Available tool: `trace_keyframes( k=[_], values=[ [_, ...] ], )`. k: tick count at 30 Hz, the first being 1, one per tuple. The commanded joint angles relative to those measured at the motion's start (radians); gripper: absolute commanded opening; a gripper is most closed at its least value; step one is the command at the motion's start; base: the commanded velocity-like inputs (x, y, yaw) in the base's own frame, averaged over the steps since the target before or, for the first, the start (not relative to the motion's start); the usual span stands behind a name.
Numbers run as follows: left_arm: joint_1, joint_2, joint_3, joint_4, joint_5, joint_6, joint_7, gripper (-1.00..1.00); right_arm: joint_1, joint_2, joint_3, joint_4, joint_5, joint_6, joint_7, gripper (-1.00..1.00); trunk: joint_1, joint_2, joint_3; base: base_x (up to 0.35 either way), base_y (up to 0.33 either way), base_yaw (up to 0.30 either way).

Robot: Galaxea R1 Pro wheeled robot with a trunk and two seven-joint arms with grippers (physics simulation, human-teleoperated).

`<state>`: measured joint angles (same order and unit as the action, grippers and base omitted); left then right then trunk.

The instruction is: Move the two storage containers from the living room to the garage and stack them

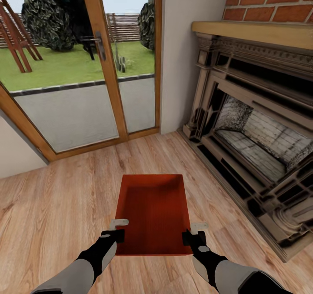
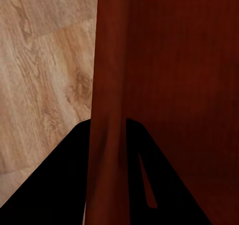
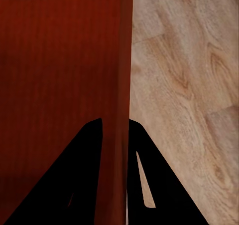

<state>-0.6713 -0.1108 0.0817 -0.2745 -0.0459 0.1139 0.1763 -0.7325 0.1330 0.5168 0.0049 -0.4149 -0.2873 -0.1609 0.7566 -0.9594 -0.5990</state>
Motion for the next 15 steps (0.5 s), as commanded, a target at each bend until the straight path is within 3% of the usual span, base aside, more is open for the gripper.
trace_keyframes(
  k=[1,15],
  values=[
    [0.0,-0.001,0.026,-0.003,-0.023,0.008,0.017,-1.0,-0.001,0.0,-0.008,0.003,-0.03,-0.009,-0.006,-1.0,0.0,-0.001,0.001,0.0,0.0,0.0],
    [-0.001,-0.001,0.026,-0.003,-0.023,0.009,0.017,-1.0,-0.001,0.0,-0.008,0.003,-0.03,-0.009,-0.006,-1.0,0.0,-0.001,0.023,0.0,0.0,0.0]
  ],
)
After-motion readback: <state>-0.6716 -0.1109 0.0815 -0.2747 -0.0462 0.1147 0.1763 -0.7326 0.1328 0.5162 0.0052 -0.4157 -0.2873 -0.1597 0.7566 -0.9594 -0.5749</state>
